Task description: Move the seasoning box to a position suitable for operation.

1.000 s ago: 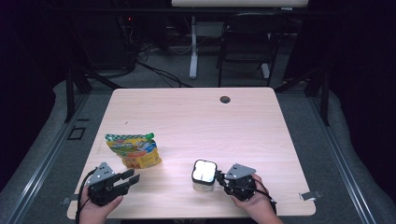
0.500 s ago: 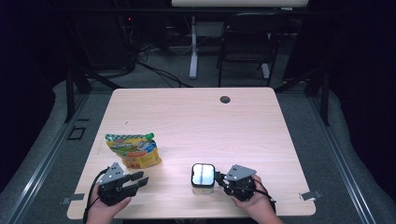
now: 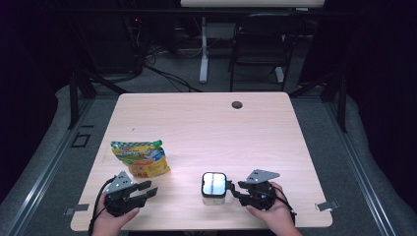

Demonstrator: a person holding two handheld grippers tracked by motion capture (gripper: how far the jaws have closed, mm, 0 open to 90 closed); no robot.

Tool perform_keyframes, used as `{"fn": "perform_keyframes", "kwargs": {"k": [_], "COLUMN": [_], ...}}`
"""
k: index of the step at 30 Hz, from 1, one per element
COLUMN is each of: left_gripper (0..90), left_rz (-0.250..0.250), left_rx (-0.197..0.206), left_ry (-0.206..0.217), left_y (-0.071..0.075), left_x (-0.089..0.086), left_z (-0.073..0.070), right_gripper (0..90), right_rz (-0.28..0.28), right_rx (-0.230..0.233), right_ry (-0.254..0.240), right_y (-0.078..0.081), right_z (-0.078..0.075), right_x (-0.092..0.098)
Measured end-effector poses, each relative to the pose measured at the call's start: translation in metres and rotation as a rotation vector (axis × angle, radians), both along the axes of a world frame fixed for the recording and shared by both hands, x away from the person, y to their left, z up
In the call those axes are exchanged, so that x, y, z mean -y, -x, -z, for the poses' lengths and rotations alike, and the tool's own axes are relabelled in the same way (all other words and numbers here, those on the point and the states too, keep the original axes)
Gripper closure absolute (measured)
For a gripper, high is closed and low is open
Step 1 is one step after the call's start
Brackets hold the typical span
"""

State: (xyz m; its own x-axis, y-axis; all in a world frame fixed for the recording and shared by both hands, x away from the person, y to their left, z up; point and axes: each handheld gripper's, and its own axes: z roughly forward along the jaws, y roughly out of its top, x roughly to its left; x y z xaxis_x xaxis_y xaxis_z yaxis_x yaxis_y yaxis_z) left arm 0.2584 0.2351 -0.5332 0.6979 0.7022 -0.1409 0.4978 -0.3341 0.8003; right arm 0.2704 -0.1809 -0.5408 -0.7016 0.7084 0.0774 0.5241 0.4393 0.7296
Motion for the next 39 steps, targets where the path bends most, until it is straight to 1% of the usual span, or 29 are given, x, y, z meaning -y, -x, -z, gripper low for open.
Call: {"fn": "perform_keyframes", "kwargs": {"k": [1, 3, 4, 6, 8, 9, 10, 11, 12, 13, 14, 15, 16, 17, 18, 21, 22, 23, 24, 26, 27, 28, 29, 30, 32, 35, 37, 38, 39], "left_gripper": [60.7, 60.4, 60.1, 59.7, 57.5, 56.9, 56.9, 56.0, 55.9, 55.9, 55.0, 54.1, 53.4, 53.1, 52.8, 51.7, 51.3, 51.4, 51.4, 51.7, 52.0, 52.3, 52.6, 53.6, 54.9, 58.0, 63.0, 63.6, 64.0], "left_rz": [-0.001, 0.000, -0.003, -0.005, -0.014, -0.014, -0.015, -0.010, -0.010, -0.006, 0.011, 0.011, 0.025, 0.028, 0.028, 0.049, 0.060, 0.060, 0.066, 0.076, 0.076, 0.080, 0.080, 0.079, 0.078, 0.080, 0.087, 0.092, 0.092], "left_rx": [0.004, 0.003, 0.004, 0.001, -0.006, -0.006, -0.006, -0.013, -0.013, -0.016, -0.030, -0.030, -0.040, -0.041, -0.041, -0.045, -0.038, -0.038, -0.034, -0.032, -0.032, -0.026, -0.026, -0.013, -0.009, 0.012, 0.009, 0.007, 0.007], "left_ry": [0.000, 0.001, 0.000, 0.003, 0.013, 0.013, 0.008, 0.013, 0.013, 0.018, 0.036, 0.036, 0.036, 0.044, 0.044, 0.036, 0.025, 0.025, 0.036, 0.059, 0.059, 0.062, 0.062, 0.055, 0.050, 0.047, 0.049, 0.043, 0.042], "left_y": [0.000, 0.001, 0.001, 0.001, 0.000, 0.000, 0.000, -0.001, -0.001, -0.002, -0.004, -0.004, -0.005, -0.007, -0.007, -0.010, -0.011, -0.011, -0.012, -0.014, -0.014, -0.017, -0.017, -0.018, -0.020, -0.023, -0.025, -0.027, -0.029], "left_x": [0.000, 0.000, -0.001, -0.001, 0.001, 0.001, 0.002, 0.004, 0.004, 0.006, 0.009, 0.009, 0.011, 0.015, 0.015, 0.022, 0.026, 0.026, 0.028, 0.035, 0.035, 0.040, 0.040, 0.043, 0.048, 0.056, 0.061, 0.066, 0.068], "left_z": [-0.001, -0.001, -0.001, -0.001, -0.001, -0.001, -0.002, -0.002, -0.002, -0.003, -0.004, -0.004, -0.005, -0.006, -0.006, -0.008, -0.010, -0.010, -0.011, -0.014, -0.014, -0.015, -0.015, -0.016, -0.017, -0.018, -0.020, -0.021, -0.021], "right_gripper": [55.6, 54.5, 52.9, 52.0, 49.7, 49.7, 49.7, 47.8, 47.8, 47.2, 47.1, 47.1, 45.6, 45.0, 45.0, 44.9, 47.0, 47.0, 48.6, 55.0, 57.6, 59.8, 59.8, 63.6, 64.0, 66.2, 66.3, 66.4, 66.5], "right_rz": [0.006, 0.002, 0.008, 0.011, 0.034, 0.037, 0.037, 0.059, 0.059, 0.069, 0.080, 0.080, 0.085, 0.092, 0.092, 0.104, 0.113, 0.113, 0.117, 0.115, 0.116, 0.115, 0.115, 0.120, 0.122, 0.127, 0.137, 0.148, 0.153], "right_rx": [-0.005, -0.007, 0.004, 0.005, 0.014, 0.010, 0.010, 0.024, 0.024, 0.029, 0.016, 0.016, 0.021, 0.021, 0.021, 0.024, 0.026, 0.026, 0.034, 0.043, 0.045, 0.050, 0.050, 0.054, 0.054, 0.058, 0.060, 0.059, 0.059], "right_ry": [0.009, 0.013, 0.014, 0.010, -0.010, 0.002, 0.002, -0.003, -0.003, -0.017, -0.045, -0.045, -0.039, -0.043, -0.043, -0.055, -0.050, -0.050, -0.053, -0.043, -0.042, -0.037, -0.037, -0.032, -0.039, -0.041, -0.046, -0.063, -0.064], "right_y": [0.001, 0.001, 0.004, 0.005, 0.006, 0.006, 0.006, 0.006, 0.006, 0.005, 0.005, 0.005, 0.005, 0.005, 0.005, 0.005, 0.005, 0.005, 0.005, 0.005, 0.005, 0.005, 0.005, 0.003, 0.003, 0.000, -0.003, -0.003, -0.004], "right_z": [-0.005, -0.007, -0.010, -0.012, -0.018, -0.019, -0.019, -0.022, -0.022, -0.023, -0.027, -0.027, -0.029, -0.030, -0.030, -0.032, -0.035, -0.035, -0.036, -0.040, -0.041, -0.042, -0.042, -0.045, -0.045, -0.046, -0.047, -0.047, -0.048], "right_x": [0.000, 0.001, 0.000, 0.000, 0.001, 0.002, 0.002, 0.003, 0.003, 0.003, 0.005, 0.005, 0.007, 0.007, 0.007, 0.008, 0.007, 0.007, 0.005, 0.000, -0.001, -0.003, -0.003, -0.006, -0.007, -0.011, -0.016, -0.018, -0.019]}}
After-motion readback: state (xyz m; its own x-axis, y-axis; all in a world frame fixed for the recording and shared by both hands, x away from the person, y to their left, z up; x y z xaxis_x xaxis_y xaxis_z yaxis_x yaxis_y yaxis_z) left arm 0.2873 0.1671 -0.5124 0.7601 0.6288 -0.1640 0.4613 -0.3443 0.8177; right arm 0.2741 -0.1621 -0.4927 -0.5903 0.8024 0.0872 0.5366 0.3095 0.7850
